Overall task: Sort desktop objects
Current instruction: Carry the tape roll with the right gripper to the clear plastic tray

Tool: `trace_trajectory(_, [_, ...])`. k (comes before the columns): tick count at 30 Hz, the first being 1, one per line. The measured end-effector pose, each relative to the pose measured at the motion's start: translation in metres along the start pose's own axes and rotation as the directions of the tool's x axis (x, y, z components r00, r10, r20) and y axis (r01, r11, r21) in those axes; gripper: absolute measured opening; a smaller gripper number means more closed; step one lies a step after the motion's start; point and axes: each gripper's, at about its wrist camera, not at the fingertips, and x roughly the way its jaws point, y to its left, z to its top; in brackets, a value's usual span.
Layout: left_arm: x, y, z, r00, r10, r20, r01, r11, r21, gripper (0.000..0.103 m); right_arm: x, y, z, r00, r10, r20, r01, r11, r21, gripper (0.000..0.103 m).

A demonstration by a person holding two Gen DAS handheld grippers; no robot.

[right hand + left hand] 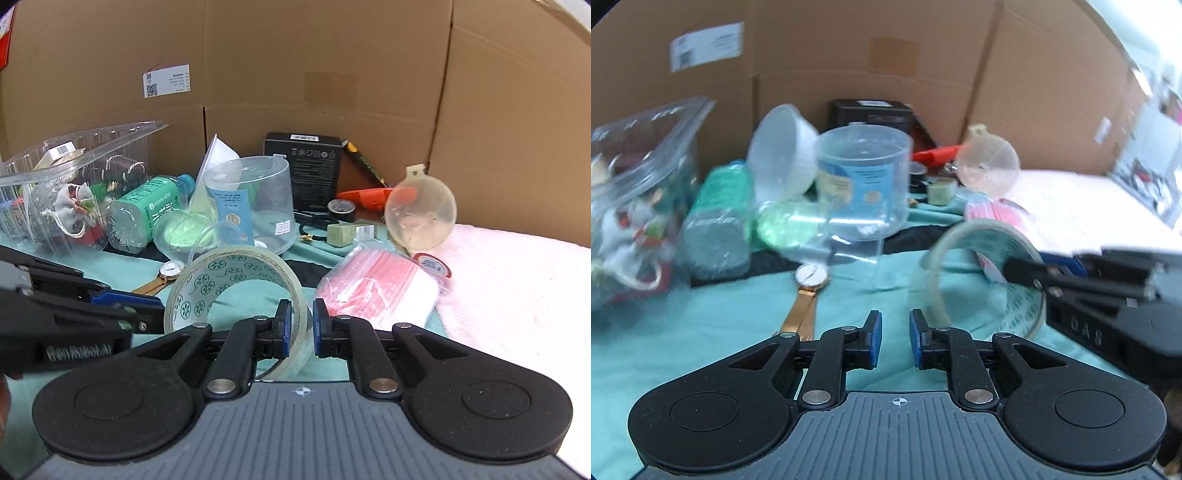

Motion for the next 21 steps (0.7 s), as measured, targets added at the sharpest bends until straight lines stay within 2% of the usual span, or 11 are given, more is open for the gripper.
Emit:
trace_trajectory(2, [-0.011,0.006,0.001,1.000,-0.014,0.026,0.015,1.000,-0.026,0.036,-0.002,0.002,-0.003,1.000,-0.020,0.003,0.020,1.000,-0.015,0.013])
trace_trajectory(3, [-0.017,0.007,0.002,0.999,-0.027,0.039,0.028,0.999,-0.030,0.048,-0.003,0.002,-0.004,1.000,-0.022,0.009,0.023,1.000,-0.014,0.013])
trace_trajectory(4, [-0.024,0.006,0.003,0.998,-0.037,0.054,0.039,0.999,-0.026,0.068,-0.004,0.003,-0.005,1.000,-0.024,0.013,0.024,1.000,-0.015,0.013])
trace_trajectory(5, [-0.029,0.003,0.004,0.996,-0.042,0.074,0.043,0.999,-0.014,0.076,-0.005,0.004,-0.005,0.999,-0.031,0.017,0.031,0.999,-0.026,0.013])
trace_trajectory(8, [-0.037,-0.015,0.008,0.994,-0.022,0.109,0.017,0.999,0.043,0.078,-0.009,0.009,-0.007,0.999,-0.033,0.036,0.035,0.998,-0.044,0.014])
trace_trajectory(9, [-0.033,-0.021,0.009,0.994,-0.004,0.107,-0.003,0.998,0.067,0.073,-0.011,0.010,-0.007,0.999,-0.029,0.043,0.031,0.999,-0.042,0.014])
trace_trajectory(10, [-0.029,-0.026,0.009,0.995,0.019,0.100,-0.028,0.996,0.082,0.054,-0.014,0.010,-0.008,0.998,-0.022,0.050,0.024,0.999,-0.039,0.014])
trace_trajectory(11, [-0.022,-0.026,0.008,0.995,0.028,0.092,-0.035,0.997,0.070,0.042,-0.016,0.011,-0.008,0.998,-0.021,0.051,0.024,0.999,-0.046,0.014])
trace_trajectory(12, [-0.014,-0.024,0.008,0.998,0.010,0.060,-0.013,0.999,0.048,0.016,-0.018,0.012,-0.008,0.998,-0.021,0.057,0.024,0.998,-0.051,0.014])
trace_trajectory(15, [0.004,-0.015,0.000,0.999,-0.029,0.023,0.029,1.000,-0.011,0.012,-0.026,0.012,-0.012,0.998,-0.012,0.066,0.016,0.999,-0.051,0.015])
trace_trajectory(21, [-0.010,-0.032,-0.009,0.994,0.040,0.101,-0.048,0.996,0.078,0.007,-0.039,0.022,-0.016,0.994,-0.031,0.107,0.040,0.996,-0.084,0.016])
